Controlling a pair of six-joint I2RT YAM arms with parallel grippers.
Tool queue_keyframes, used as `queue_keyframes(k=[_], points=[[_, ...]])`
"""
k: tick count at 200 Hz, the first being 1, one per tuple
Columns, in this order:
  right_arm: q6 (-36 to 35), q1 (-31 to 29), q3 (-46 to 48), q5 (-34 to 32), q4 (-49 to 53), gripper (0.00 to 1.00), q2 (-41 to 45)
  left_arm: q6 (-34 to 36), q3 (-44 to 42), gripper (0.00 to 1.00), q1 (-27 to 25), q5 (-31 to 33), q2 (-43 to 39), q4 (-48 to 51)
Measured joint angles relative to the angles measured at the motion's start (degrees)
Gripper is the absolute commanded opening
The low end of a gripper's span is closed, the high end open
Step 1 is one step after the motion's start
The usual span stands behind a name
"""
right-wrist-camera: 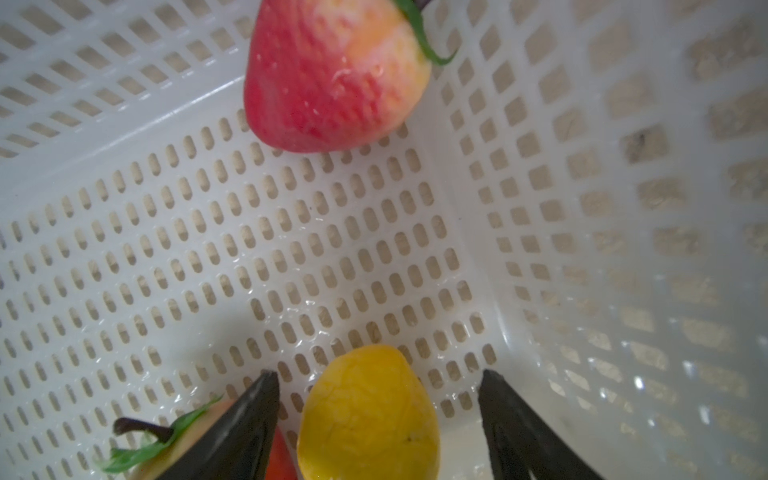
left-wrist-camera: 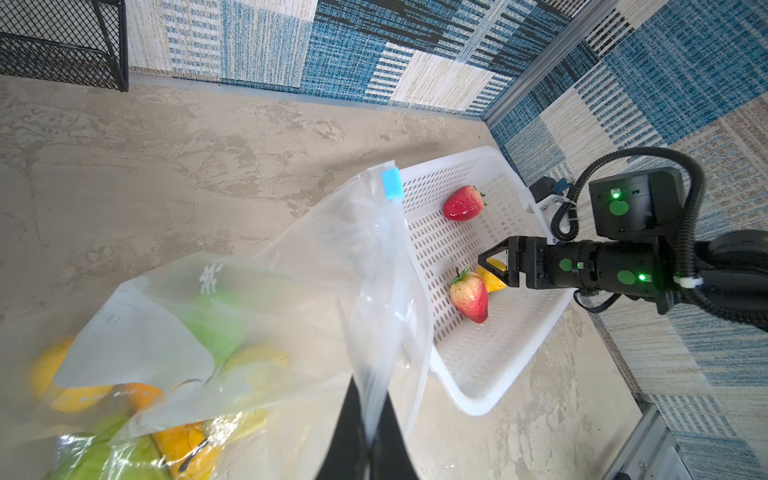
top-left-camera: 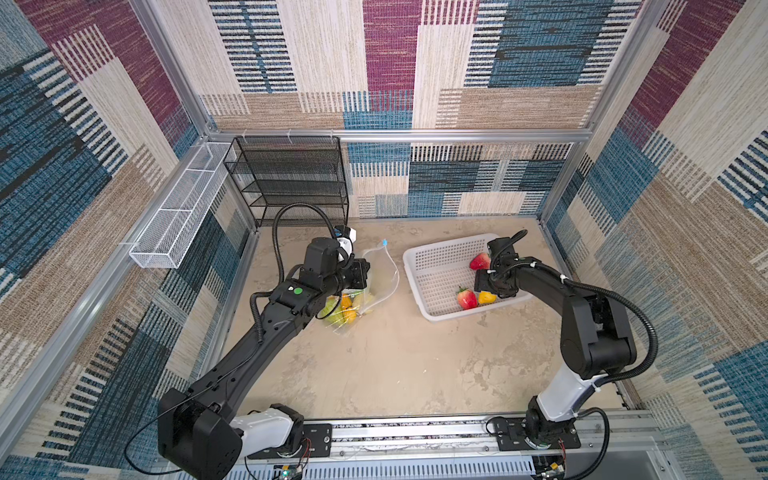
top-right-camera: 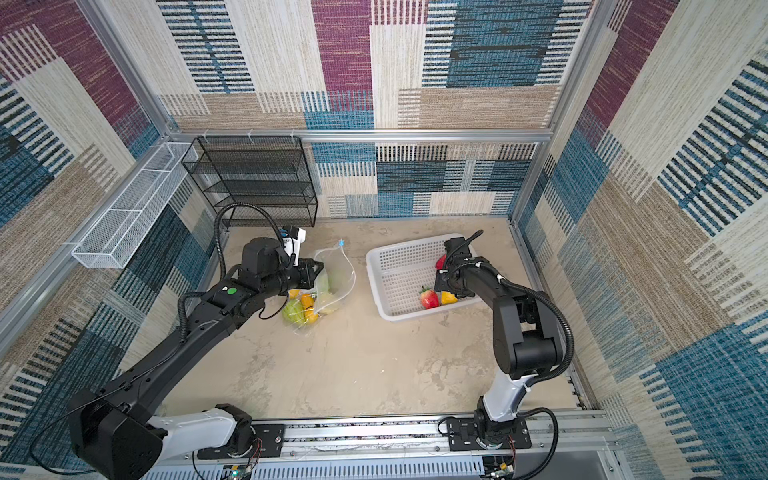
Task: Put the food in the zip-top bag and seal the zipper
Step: 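Lower the right gripper and grasp the small yellow fruit in the basket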
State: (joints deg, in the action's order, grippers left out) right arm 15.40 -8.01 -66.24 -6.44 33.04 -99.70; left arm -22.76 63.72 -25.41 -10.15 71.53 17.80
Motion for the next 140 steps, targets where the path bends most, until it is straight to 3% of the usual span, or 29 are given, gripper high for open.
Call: queue_keyframes(k=[64, 96, 140], points=[[0.39, 0.0, 2.78, 7.37, -0.7, 0.73, -0.57, 0.0, -0.09, 0.0, 0.0, 0.76, -0.07, 0.0], [1.29, 0.0, 2.43, 11.89, -3.04, 0.67, -0.57, 0.0, -0.09, 0.0, 0.0, 0.79, -0.2, 0.0], [2.21, 0.0, 1.55, 13.35, -5.27, 0.67, -2.54, 0.0, -0.13, 0.0, 0.0, 0.9, -0.66, 0.02]])
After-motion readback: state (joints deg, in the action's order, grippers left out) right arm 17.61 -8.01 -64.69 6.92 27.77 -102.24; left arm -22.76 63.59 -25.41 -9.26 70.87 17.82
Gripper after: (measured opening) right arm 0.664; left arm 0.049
